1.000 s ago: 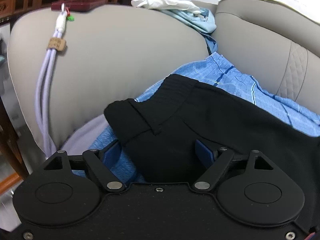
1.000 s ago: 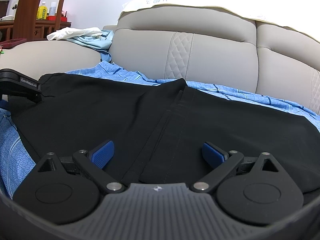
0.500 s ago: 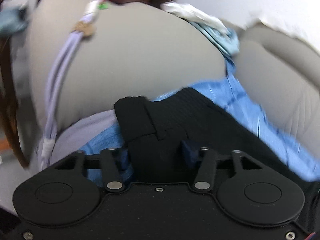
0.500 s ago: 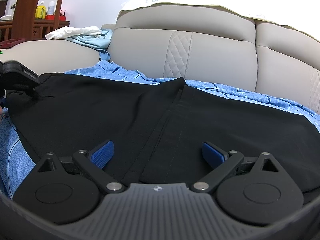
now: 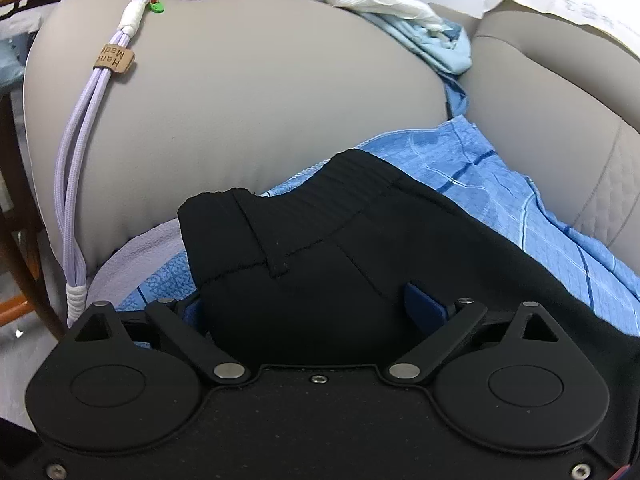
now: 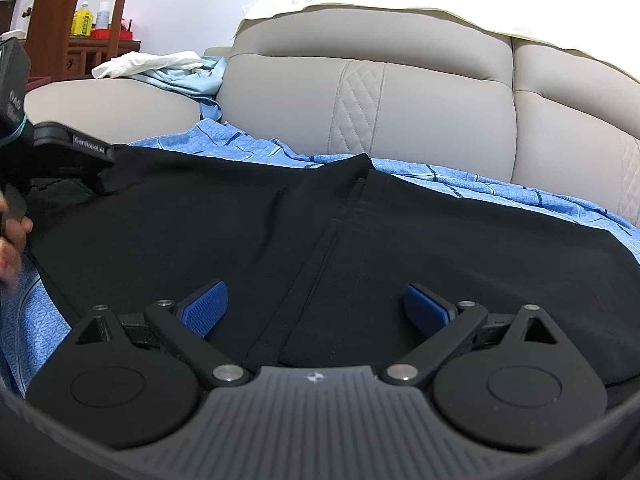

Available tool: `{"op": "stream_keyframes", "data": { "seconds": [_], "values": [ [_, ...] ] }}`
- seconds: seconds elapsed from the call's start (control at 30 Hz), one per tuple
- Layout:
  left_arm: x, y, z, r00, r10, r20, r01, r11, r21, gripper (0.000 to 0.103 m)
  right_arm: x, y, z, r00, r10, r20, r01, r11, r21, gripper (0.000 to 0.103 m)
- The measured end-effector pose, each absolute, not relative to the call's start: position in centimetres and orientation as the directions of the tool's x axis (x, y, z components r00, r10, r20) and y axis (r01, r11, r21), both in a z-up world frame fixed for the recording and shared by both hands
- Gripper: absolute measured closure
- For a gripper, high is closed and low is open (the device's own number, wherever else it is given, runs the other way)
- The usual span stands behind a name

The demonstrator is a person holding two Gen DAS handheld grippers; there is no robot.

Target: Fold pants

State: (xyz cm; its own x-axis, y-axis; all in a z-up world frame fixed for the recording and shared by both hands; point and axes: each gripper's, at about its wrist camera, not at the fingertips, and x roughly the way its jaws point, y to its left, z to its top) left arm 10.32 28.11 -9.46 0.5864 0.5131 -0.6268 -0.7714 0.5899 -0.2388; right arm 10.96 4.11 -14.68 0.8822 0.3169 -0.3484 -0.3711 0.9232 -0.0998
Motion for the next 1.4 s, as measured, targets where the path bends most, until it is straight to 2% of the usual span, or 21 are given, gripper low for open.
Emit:
{"op": "stream_keyframes", "data": {
  "seconds": [0.07,0.1,0.17,0.23,0.37,0.5,0.6,0.67,0.73,0.77,0.97,1.0,1.03,1.07,1.1,1.13,1.17,1.23,1.4],
  "values": [
    [10.1,27.9,-9.3,0.570,0.548,-0.612,-0.790,0.569,-0.226,0.042,11.0,4.1,-14.7,0.881,0.319,-0.349,-0.373,0.922,-0.100,0.003],
    [9.9,27.6,-9.1,0.573,0.563,-0.595,-0.792,0.568,-0.225,0.051,11.0,4.2,-14.7,0.881,0.319,-0.350,-0.373,0.923,-0.099,0.003],
    [9.5,26.5,-8.6,0.578,0.606,-0.547,-0.789,0.587,-0.183,0.082,11.0,4.2,-14.7,0.882,0.318,-0.348,-0.372,0.923,-0.099,0.003],
    [9.5,25.5,-8.0,0.598,0.625,-0.502,-0.772,0.617,-0.153,0.086,11.0,4.2,-14.7,0.883,0.316,-0.348,-0.369,0.924,-0.098,0.003],
    [9.2,24.6,-6.9,0.678,0.584,-0.446,-0.714,0.669,-0.208,0.088,11.0,4.2,-14.6,0.878,0.322,-0.354,-0.377,0.921,-0.097,0.002],
    [9.1,24.2,-6.1,0.716,0.552,-0.427,-0.681,0.686,-0.256,0.088,11.1,3.7,-14.0,0.854,0.352,-0.382,-0.412,0.908,-0.083,0.002],
    [8.9,23.8,-6.2,0.643,0.621,-0.448,-0.752,0.621,-0.219,0.083,10.6,2.6,-13.5,0.832,0.388,-0.397,-0.439,0.898,-0.042,0.003],
    [9.0,23.6,-7.1,0.539,0.702,-0.465,-0.830,0.537,-0.150,0.057,10.2,1.6,-13.4,0.825,0.400,-0.399,-0.444,0.896,-0.019,0.003],
    [9.6,24.4,-8.2,0.484,0.693,-0.534,-0.854,0.506,-0.117,0.047,10.0,0.6,-13.4,0.831,0.388,-0.399,-0.431,0.902,-0.018,0.003],
    [9.9,24.9,-8.7,0.474,0.672,-0.569,-0.857,0.499,-0.125,0.038,10.0,0.1,-13.4,0.834,0.380,-0.399,-0.421,0.907,-0.017,0.003],
    [10.0,27.1,-9.4,0.549,0.567,-0.614,-0.817,0.521,-0.250,0.008,10.3,-1.4,-13.5,0.842,0.371,-0.392,-0.400,0.916,0.006,0.003],
    [10.1,27.4,-9.4,0.553,0.561,-0.616,-0.815,0.520,-0.257,0.008,10.3,-1.4,-13.5,0.843,0.371,-0.390,-0.401,0.916,0.006,0.003],
    [10.3,27.5,-9.3,0.544,0.558,-0.627,-0.818,0.518,-0.249,0.013,10.3,-1.3,-13.5,0.843,0.370,-0.389,-0.401,0.916,0.003,0.003],
    [10.3,27.6,-9.1,0.530,0.570,-0.627,-0.827,0.512,-0.233,0.032,10.4,-1.2,-13.5,0.844,0.371,-0.388,-0.402,0.915,-0.001,0.003],
    [10.1,27.6,-9.1,0.535,0.576,-0.618,-0.826,0.511,-0.240,0.039,10.4,-1.1,-13.5,0.845,0.370,-0.386,-0.403,0.915,-0.005,0.003],
    [9.7,27.6,-9.0,0.573,0.553,-0.605,-0.805,0.519,-0.288,0.059,10.4,-1.2,-13.5,0.847,0.370,-0.382,-0.403,0.915,-0.006,0.003],
    [9.2,27.7,-9.1,0.616,0.518,-0.593,-0.777,0.525,-0.348,0.073,10.5,-1.2,-13.4,0.847,0.373,-0.377,-0.405,0.914,-0.004,0.003],
    [9.0,27.6,-8.7,0.657,0.484,-0.577,-0.743,0.543,-0.391,0.077,10.6,-1.6,-13.0,0.848,0.381,-0.368,-0.408,0.913,0.007,0.003],
    [9.2,26.1,-6.4,0.691,0.500,-0.521,-0.711,0.598,-0.369,0.079,12.3,-4.5,-10.6,0.873,0.367,-0.322,-0.382,0.924,0.017,0.003]
  ]
}}
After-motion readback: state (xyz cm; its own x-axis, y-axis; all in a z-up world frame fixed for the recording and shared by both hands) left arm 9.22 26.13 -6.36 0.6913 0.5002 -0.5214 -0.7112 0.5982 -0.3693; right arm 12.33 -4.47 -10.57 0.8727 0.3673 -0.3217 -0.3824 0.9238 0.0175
